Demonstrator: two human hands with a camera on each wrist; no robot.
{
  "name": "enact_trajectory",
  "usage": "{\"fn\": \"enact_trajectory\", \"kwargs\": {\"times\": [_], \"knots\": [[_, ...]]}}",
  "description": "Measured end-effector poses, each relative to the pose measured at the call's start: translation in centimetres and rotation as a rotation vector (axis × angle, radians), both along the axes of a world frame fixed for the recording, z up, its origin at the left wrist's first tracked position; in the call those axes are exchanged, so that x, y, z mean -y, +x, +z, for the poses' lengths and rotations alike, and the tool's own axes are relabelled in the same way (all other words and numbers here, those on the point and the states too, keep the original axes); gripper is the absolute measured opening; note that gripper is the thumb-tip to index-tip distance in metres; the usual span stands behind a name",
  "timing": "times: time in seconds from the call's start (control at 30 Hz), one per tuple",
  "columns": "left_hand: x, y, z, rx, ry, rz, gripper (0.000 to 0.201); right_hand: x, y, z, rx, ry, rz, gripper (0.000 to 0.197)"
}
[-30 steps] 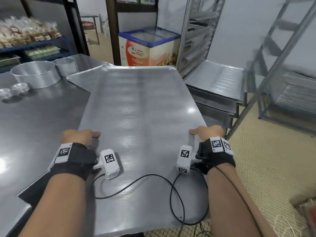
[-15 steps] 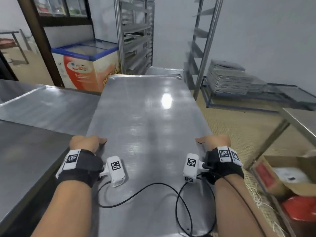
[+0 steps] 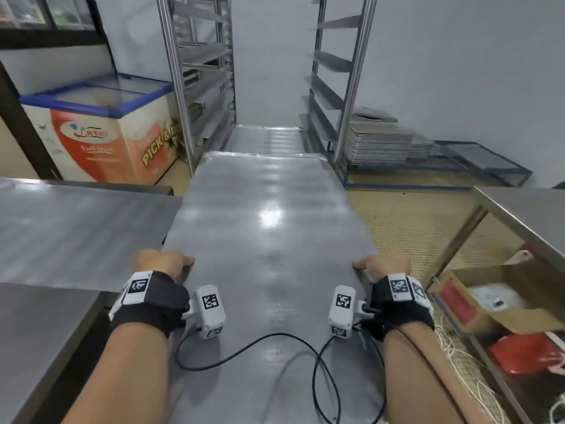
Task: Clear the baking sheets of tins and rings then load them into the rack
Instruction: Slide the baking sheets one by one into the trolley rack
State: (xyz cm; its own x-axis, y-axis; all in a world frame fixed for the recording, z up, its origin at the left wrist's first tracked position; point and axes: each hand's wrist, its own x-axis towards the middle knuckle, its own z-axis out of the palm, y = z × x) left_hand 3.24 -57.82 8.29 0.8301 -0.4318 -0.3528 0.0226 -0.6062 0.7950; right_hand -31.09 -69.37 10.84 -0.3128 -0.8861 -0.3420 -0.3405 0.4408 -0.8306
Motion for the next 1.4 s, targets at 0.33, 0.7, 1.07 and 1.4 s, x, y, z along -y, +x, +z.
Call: {"fn": "enact_trajectory", "kwargs": {"times": [0.33, 0.7, 1.07, 1.4], "knots": [[4.5, 5.2, -0.7, 0.004, 0.025, -0.077, 0.064, 3.2, 5.4, -1.8, 0.048, 0.059, -0.040, 0.026], [10.6, 8.1, -1.1, -0.017, 0.077, -0.108, 0.063, 8.5, 8.2, -2.2, 0.051, 0.043, -0.074, 0.026], [21.2, 11.9, -2.2, -0.065, 0.024, -0.036, 0.046, 20.4, 11.7, -3.2, 0.041, 0.058, -0.068, 0.030], [29.7, 14.7, -1.5, 0.045, 0.060, -0.057, 0.062, 29.6, 15.3, -3.2, 0.012, 0.072, -0.048, 0.040]]}}
